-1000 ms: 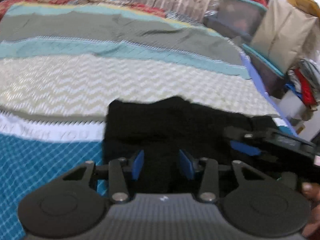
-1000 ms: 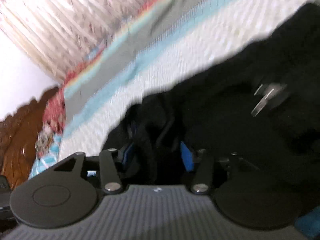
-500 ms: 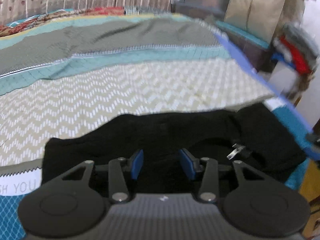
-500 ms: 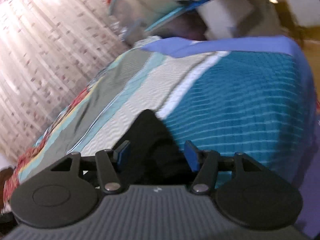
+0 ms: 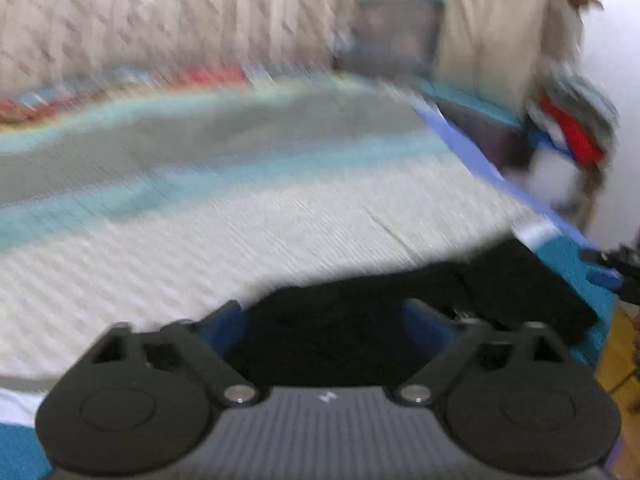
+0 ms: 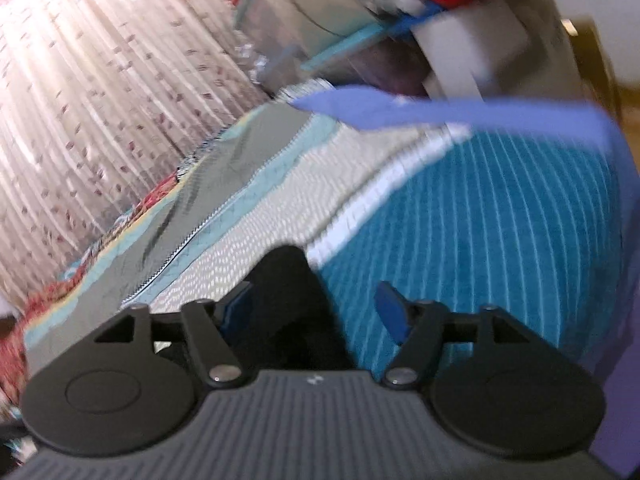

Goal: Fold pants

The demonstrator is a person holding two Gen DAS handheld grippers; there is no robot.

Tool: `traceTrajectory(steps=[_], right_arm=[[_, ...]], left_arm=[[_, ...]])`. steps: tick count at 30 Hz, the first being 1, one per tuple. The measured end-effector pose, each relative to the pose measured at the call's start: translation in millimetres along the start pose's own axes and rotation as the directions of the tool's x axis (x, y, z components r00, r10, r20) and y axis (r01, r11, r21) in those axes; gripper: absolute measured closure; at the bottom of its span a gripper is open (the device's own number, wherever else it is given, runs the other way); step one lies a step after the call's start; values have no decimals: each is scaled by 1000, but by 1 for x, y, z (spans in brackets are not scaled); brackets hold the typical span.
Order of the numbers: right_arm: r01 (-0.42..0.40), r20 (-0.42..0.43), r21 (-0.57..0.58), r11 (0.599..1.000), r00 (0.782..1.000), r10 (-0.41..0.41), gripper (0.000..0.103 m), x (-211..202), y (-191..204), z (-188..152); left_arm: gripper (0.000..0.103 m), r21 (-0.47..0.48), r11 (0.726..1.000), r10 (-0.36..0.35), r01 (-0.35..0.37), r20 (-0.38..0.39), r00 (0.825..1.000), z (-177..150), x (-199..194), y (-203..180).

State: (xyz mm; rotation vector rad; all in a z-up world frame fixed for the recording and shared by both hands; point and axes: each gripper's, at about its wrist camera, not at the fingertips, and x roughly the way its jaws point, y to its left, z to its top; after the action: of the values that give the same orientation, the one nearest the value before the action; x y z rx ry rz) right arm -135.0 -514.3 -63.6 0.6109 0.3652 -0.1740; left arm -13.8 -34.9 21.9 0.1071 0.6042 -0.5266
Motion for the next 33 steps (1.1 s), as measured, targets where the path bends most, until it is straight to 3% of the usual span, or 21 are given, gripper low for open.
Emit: traceTrajectory(steps=[2,5,8,10,11,12,13,14,15,16,18,21,25,27,29,33], right_arm=[[-31,-45,-55,998,999,28,23,20,-1,12],[-74,-149,-90,993,987,60,23,57,-2,23],[-99,-231,-83,992,970,78,23,85,-4,26],[-114,-275,-51,992,957,96,23,99,-7,26],[-130,-299,-33,991,947,114,26,104,-8,25],[-142,-319,-16,990,939,129,30,109,-9,24],[-154,-337,-9,988,931,142,44,113,-7,22],[-165,-360,-5,986,920,152,70,115,-3,21],[-164,-386,-8,986,911,148,79,117,2,19],[-152,-382,-35,988,915,127,84,116,10,18],[-155,-341,-77,985,932,120,90,102,24,18],[-201,-259,-46,979,949,182,91,72,40,24],[-268,-171,-48,962,951,256,92,36,72,29],[-310,-135,-58,949,944,300,92,23,92,30],[-336,-110,-68,940,938,327,92,19,112,32],[-315,-140,-85,945,943,301,92,50,138,24]], left_arm=[[1,-47,997,56,-56,-9,998,2,-3,33],[1,-230,966,86,-119,-148,985,-11,17,91],[0,-453,882,-2,-128,-276,961,-39,46,137],[1,-557,824,-83,-105,-303,949,-58,63,147],[2,-580,809,-110,-89,-299,948,-64,66,146],[4,-573,814,-86,-97,-284,955,-65,69,141],[31,-539,838,-71,-82,-258,963,-63,70,131],[71,-518,854,-100,-44,-246,964,-61,72,125],[74,-512,859,-114,-30,-248,962,-60,75,119],[84,-486,873,-73,-53,-237,969,-56,71,111],[87,-433,899,-25,-66,-202,979,-51,62,102],[88,-425,903,3,-56,-124,992,-43,33,99],[89,-417,909,23,-20,0,1000,-36,-24,99],[89,-412,911,40,-13,56,998,-31,-50,100],[89,-366,929,108,-61,110,988,-23,-71,102],[88,-329,929,214,-167,111,971,-4,-74,125]])
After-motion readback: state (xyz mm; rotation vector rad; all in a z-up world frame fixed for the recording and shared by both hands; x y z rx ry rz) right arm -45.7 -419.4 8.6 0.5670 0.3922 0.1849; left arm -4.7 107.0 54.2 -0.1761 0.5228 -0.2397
